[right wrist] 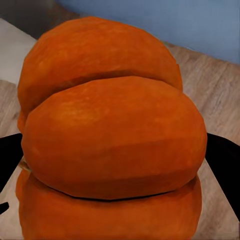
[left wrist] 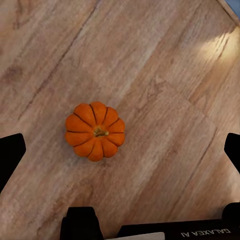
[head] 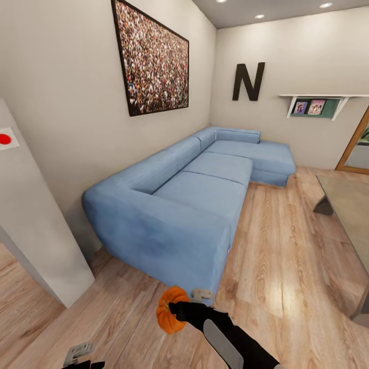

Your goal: Place each of the two pumpkins and all three candles from the living room inside a cabinet in the living room (use any cabinet), then make sure every cabinet is closed, and position the cauldron so it is next to a table in the living room.

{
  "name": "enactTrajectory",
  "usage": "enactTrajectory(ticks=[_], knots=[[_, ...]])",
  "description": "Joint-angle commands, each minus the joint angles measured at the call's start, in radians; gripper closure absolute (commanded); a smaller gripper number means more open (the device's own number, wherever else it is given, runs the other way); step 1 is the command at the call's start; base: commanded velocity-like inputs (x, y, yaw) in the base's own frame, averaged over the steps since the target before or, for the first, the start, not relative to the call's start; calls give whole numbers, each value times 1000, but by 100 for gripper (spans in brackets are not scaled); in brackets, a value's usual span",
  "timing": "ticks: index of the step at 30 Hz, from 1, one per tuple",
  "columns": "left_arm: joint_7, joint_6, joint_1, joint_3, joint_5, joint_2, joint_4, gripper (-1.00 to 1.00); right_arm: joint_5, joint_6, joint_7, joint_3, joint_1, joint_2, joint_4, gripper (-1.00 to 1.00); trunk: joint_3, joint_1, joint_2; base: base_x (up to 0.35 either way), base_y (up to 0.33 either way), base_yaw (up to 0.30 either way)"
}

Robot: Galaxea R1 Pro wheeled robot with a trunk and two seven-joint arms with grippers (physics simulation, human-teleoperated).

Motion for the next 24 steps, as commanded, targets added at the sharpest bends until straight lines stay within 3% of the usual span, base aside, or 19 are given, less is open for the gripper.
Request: enactTrajectory(ticks=[1, 6, 15, 24], knots=[[-2, 9, 0, -3, 10, 0, -1, -100, -8, 8, -10, 2, -1, 0, -4, 100, -4, 4, -8, 0, 0, 0], [-2, 9, 0, -3, 10, 1, -1, -100, -1, 19, -11, 4, -1, -3, -23, 100, -20, 23, -43, 0, 0, 0], [-2, 9, -1, -3, 10, 1, -1, -100, 1, 25, -12, 2, -1, -9, -164, 100, -48, 58, -106, 0, 0, 0], [-3, 48, -17, -4, 10, 11, -9, -100, 1, 29, -12, 2, -1, -8, -180, 100, -76, 92, -169, 0, 0, 0]])
